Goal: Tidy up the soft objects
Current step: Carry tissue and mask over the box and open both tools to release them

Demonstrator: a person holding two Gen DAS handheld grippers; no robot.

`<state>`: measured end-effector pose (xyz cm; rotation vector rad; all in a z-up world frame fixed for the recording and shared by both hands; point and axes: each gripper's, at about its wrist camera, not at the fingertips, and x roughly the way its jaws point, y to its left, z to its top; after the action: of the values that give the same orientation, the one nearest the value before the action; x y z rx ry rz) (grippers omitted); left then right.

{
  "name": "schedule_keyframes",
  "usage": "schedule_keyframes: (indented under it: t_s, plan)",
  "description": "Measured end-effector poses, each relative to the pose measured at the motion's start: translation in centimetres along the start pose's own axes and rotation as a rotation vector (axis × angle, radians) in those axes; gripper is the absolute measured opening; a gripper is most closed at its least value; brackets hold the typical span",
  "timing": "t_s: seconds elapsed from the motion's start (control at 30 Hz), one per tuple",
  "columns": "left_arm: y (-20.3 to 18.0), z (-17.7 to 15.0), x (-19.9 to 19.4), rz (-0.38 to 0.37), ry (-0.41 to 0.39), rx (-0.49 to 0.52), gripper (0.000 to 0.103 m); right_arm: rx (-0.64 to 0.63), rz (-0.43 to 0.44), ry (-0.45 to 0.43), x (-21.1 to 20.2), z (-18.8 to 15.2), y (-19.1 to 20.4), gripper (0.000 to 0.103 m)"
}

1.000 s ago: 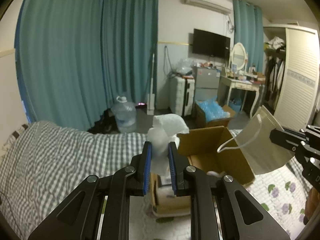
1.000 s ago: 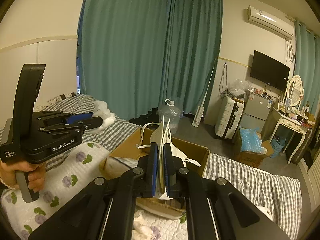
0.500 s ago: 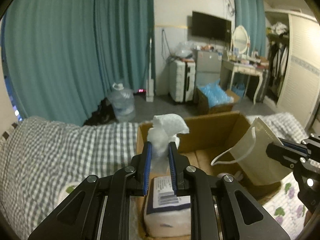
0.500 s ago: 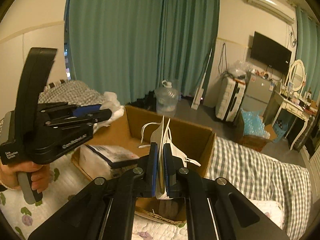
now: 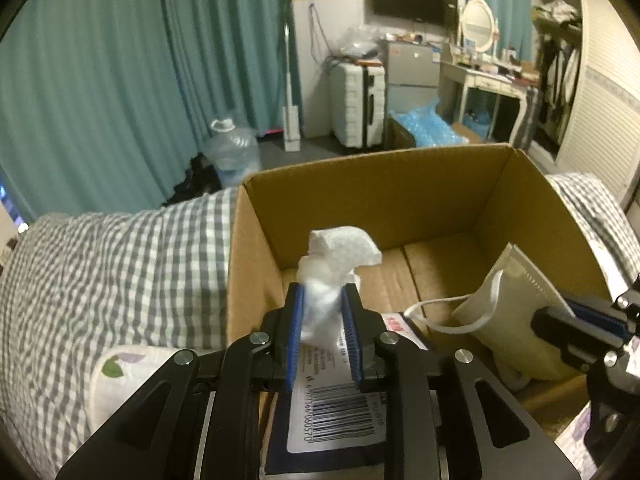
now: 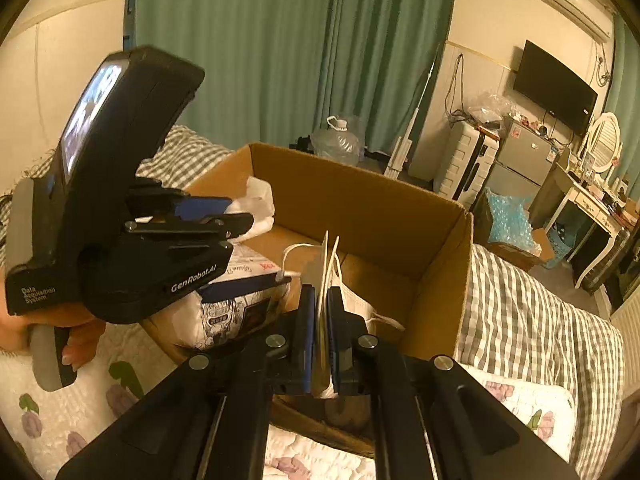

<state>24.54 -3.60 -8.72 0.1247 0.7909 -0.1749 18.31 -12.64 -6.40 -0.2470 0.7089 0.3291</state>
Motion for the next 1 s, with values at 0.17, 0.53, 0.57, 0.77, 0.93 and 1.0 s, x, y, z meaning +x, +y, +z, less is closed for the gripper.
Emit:
schedule_keyframes:
  t_s: [0.17, 0.53, 0.57, 0.77, 0.93, 1.0]
  plan:
    - [-0.1, 0.4, -0.5, 0.007, 0.013, -0.013, 0.027, 0.014, -0.009, -0.013, -0.8, 0.2, -0.5, 0.013]
    - [1.4, 1.1, -7.5, 0.02, -0.201, -0.074, 0.084, 0.043, -0.066, -0.117, -5.6, 1.7, -1.7, 0.051]
    - [1.5, 1.1, -8.2, 0.022, -0.209, -0.08, 0.084, 0.041, -0.071, -0.13, -6.2, 1.8, -1.6, 0.052]
    - [2.5, 0.6, -11.9, 0.026, -0.246, -0.105, 0.084, 0.001, -0.085, -0.205, -10.1, 1.9, -0.2, 0.064]
    - [2.8, -0.2, -15.4, 0.038, -0.292, -0.108, 0.084, -0.014, -0.112, -0.267, -13.7, 2.1, 0.7, 0.091]
    - [3.1, -0.5, -16.9, 0.038, -0.319, -0.122, 0.084, -0.012, -0.125, -0.283, -15.0, 2.1, 1.0, 0.091]
